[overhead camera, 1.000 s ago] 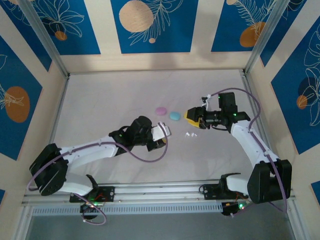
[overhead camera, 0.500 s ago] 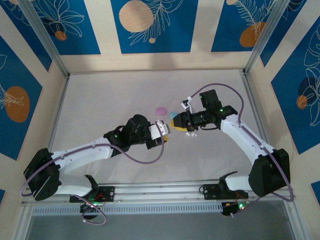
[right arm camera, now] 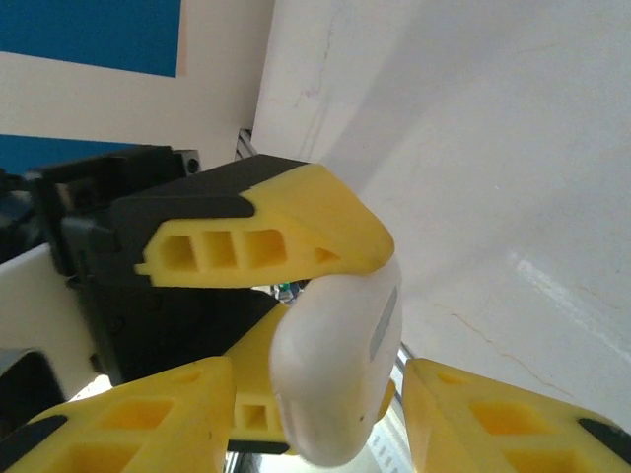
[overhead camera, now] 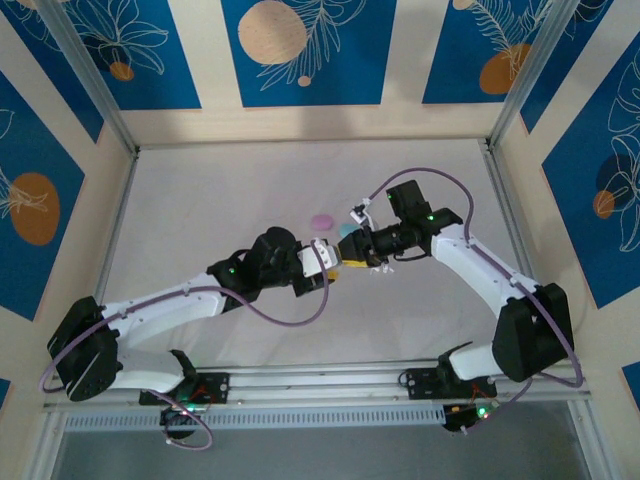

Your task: Insert wireless bluetooth earbuds into charging case

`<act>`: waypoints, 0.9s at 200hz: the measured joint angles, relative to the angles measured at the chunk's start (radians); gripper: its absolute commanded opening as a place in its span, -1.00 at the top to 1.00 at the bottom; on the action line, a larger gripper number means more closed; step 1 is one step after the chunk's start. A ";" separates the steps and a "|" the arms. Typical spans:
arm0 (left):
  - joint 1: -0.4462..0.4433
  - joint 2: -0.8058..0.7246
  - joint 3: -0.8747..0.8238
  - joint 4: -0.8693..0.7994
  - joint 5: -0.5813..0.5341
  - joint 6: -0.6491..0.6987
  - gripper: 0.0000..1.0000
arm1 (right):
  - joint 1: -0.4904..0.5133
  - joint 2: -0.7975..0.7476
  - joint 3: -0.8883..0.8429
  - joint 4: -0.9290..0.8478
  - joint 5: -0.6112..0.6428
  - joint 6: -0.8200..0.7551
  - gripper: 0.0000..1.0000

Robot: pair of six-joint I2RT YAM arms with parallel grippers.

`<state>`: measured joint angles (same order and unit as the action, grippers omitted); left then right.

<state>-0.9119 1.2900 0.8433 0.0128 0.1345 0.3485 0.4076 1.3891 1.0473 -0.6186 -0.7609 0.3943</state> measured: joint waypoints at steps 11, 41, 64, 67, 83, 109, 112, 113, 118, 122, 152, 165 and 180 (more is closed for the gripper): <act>0.000 0.000 0.007 -0.002 0.000 0.001 0.30 | 0.006 0.014 0.000 0.000 0.000 -0.005 0.14; 0.000 0.000 0.013 -0.031 0.000 0.002 0.30 | 0.017 0.031 0.011 -0.005 0.003 -0.021 0.28; 0.000 0.000 0.014 -0.040 -0.001 0.002 0.30 | 0.023 0.039 0.024 -0.013 0.012 -0.030 0.40; 0.000 0.000 0.014 -0.041 -0.002 0.002 0.30 | 0.023 0.039 0.025 -0.014 0.013 -0.032 0.41; 0.000 0.000 0.015 -0.047 -0.005 0.002 0.28 | 0.027 0.042 0.032 -0.020 0.023 -0.039 0.49; 0.000 0.000 0.016 -0.054 -0.005 0.001 0.17 | 0.031 0.042 0.037 -0.026 0.035 -0.051 0.63; 0.000 0.000 0.016 -0.054 -0.005 0.001 0.13 | 0.032 0.042 0.037 -0.026 0.036 -0.053 0.64; 0.000 0.000 0.016 -0.054 -0.005 0.002 0.12 | 0.032 0.042 0.037 -0.026 0.036 -0.053 0.64; 0.000 0.000 0.016 -0.054 -0.005 0.001 0.04 | 0.032 0.042 0.037 -0.026 0.038 -0.053 0.65; 0.000 0.000 0.016 -0.054 -0.006 0.002 -0.03 | 0.032 0.041 0.037 -0.025 0.038 -0.053 0.66; 0.002 -0.006 0.016 -0.051 -0.004 -0.008 -0.44 | 0.026 0.019 0.037 -0.010 0.047 -0.038 0.71; 0.011 -0.023 0.016 -0.049 0.010 -0.024 -0.54 | 0.013 -0.012 0.037 0.015 0.045 -0.027 0.71; 0.039 -0.064 0.007 -0.020 0.062 -0.063 -0.57 | -0.010 -0.062 0.028 0.057 0.027 -0.013 0.71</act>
<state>-0.8730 1.2259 0.8505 -0.0074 0.1963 0.2852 0.3977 1.3273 1.0752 -0.5617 -0.7338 0.3817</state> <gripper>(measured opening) 0.773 0.226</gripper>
